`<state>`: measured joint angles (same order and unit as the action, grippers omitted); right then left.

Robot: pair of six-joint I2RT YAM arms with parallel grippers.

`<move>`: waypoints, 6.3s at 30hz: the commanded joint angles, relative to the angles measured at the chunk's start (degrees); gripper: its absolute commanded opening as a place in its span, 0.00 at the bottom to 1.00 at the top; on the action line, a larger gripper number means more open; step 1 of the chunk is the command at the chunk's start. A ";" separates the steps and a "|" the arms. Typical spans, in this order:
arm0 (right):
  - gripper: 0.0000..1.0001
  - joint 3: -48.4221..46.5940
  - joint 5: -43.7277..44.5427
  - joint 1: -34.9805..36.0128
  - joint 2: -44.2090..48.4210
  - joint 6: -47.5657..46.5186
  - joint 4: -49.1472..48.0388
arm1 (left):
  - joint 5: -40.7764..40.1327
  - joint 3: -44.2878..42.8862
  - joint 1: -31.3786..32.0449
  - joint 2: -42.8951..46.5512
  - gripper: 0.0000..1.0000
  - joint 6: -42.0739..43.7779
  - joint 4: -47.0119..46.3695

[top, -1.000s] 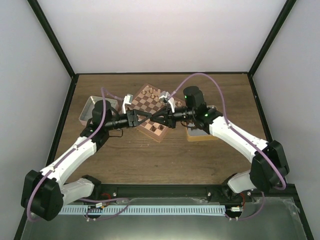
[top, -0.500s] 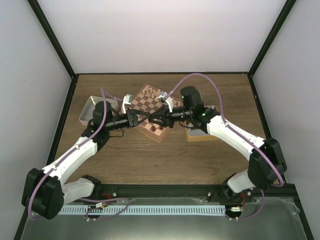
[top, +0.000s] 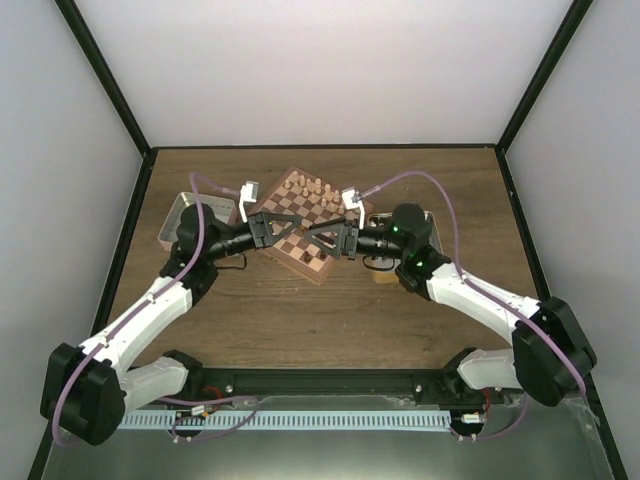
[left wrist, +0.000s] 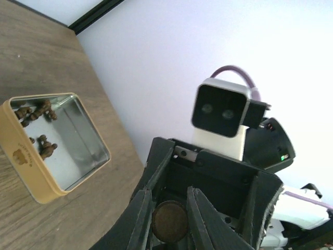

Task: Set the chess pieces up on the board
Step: Place the chess piece on the chessboard, then pick up the chess piece from the storage box.

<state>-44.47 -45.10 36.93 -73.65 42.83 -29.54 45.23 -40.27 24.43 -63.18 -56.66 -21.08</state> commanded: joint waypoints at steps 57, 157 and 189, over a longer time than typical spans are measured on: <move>0.12 -15.34 21.19 3.78 -7.37 0.25 40.82 | -30.39 2.73 -3.96 11.67 0.71 2.19 20.30; 0.33 -44.24 59.50 8.44 -25.29 -11.27 76.55 | -53.55 -5.88 -8.43 13.08 0.79 33.81 37.87; 0.33 -21.87 49.32 -20.40 -30.37 -18.64 61.68 | -49.90 -5.31 -8.69 11.98 0.78 34.69 35.78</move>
<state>-63.33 3.57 16.62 -102.41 26.37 32.10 -5.63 -46.02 16.10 -51.09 -22.65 15.97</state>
